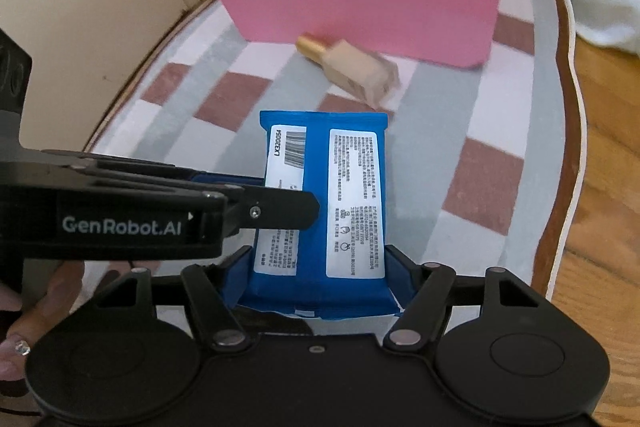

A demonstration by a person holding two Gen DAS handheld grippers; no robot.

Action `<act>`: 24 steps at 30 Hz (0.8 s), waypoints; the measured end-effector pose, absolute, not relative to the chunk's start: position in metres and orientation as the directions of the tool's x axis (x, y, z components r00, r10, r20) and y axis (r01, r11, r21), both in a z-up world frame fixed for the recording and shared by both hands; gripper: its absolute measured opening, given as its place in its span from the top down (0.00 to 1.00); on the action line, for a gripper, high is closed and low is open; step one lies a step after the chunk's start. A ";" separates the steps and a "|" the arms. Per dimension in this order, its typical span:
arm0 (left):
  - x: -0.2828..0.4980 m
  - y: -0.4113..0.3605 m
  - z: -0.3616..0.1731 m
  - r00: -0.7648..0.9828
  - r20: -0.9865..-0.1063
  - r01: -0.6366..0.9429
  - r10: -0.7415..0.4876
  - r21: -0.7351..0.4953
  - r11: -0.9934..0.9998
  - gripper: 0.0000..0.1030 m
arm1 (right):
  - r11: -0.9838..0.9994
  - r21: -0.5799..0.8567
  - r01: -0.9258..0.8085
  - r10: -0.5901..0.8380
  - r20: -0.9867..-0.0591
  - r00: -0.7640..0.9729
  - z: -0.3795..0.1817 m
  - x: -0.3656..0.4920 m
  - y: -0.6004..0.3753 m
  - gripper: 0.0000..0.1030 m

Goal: Organize objects
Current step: 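Lift the blue pack with the left tool and carry it into the pink box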

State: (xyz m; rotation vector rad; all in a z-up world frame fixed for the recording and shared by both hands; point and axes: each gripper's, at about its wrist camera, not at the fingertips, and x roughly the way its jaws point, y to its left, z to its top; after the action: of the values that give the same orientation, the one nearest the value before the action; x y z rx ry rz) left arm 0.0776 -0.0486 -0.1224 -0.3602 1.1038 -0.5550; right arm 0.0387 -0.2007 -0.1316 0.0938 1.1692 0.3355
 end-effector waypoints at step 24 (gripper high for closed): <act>0.175 0.011 0.013 0.641 -0.609 0.246 -0.466 -0.413 0.877 0.72 | 0.881 0.044 -0.472 0.369 -0.689 0.624 0.003 0.133 -0.154 0.29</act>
State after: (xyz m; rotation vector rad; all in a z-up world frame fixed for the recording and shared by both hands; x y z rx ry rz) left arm 0.1747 0.0109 0.0132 -0.3060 0.7751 -0.4128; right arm 0.1325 -0.1542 0.0026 -0.1458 0.7561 0.4843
